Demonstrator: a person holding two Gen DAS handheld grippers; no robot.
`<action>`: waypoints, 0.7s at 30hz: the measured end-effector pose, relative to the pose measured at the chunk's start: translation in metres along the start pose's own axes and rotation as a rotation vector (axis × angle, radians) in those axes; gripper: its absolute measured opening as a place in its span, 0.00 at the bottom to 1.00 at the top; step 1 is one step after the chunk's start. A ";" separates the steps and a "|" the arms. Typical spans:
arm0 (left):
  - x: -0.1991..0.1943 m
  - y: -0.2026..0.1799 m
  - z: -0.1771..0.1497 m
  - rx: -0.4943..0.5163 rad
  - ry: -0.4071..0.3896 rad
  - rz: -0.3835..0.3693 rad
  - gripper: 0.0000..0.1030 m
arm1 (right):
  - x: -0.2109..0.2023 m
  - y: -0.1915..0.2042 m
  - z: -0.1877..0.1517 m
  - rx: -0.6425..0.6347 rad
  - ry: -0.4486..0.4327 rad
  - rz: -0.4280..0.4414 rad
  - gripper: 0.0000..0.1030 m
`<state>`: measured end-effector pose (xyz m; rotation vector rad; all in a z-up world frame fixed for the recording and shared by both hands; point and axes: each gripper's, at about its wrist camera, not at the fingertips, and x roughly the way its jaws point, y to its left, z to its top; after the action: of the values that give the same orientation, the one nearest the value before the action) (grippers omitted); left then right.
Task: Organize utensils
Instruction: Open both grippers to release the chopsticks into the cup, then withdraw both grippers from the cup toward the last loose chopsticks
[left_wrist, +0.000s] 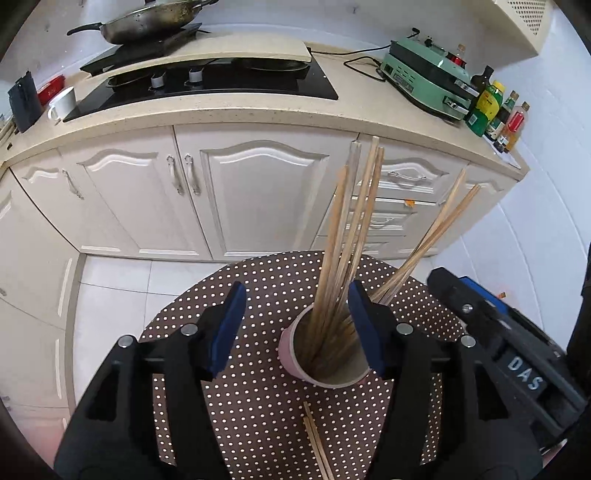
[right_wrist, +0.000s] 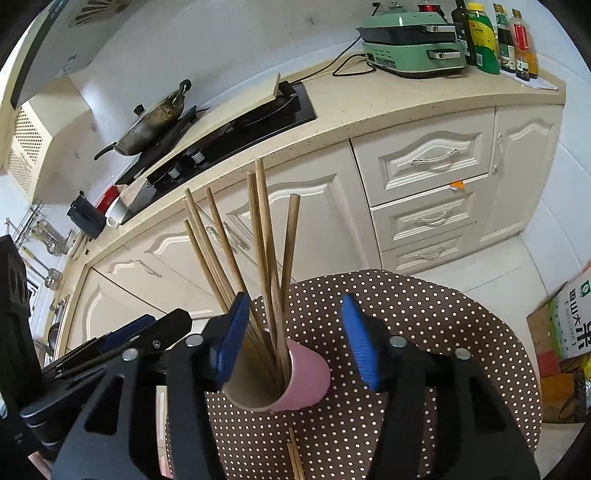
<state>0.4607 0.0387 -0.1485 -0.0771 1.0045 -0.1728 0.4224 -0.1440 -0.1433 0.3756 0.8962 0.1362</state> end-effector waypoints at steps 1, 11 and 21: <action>-0.001 0.000 0.000 0.000 -0.003 0.003 0.56 | -0.003 0.000 0.000 -0.010 0.000 -0.008 0.60; -0.017 -0.002 -0.011 -0.006 -0.014 0.012 0.56 | -0.022 0.003 -0.005 -0.017 0.003 -0.031 0.85; -0.045 -0.004 -0.028 -0.034 -0.035 0.016 0.59 | -0.046 0.007 -0.012 -0.045 0.005 -0.033 0.92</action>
<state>0.4129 0.0434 -0.1258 -0.1025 0.9733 -0.1395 0.3843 -0.1468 -0.1136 0.3191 0.9026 0.1269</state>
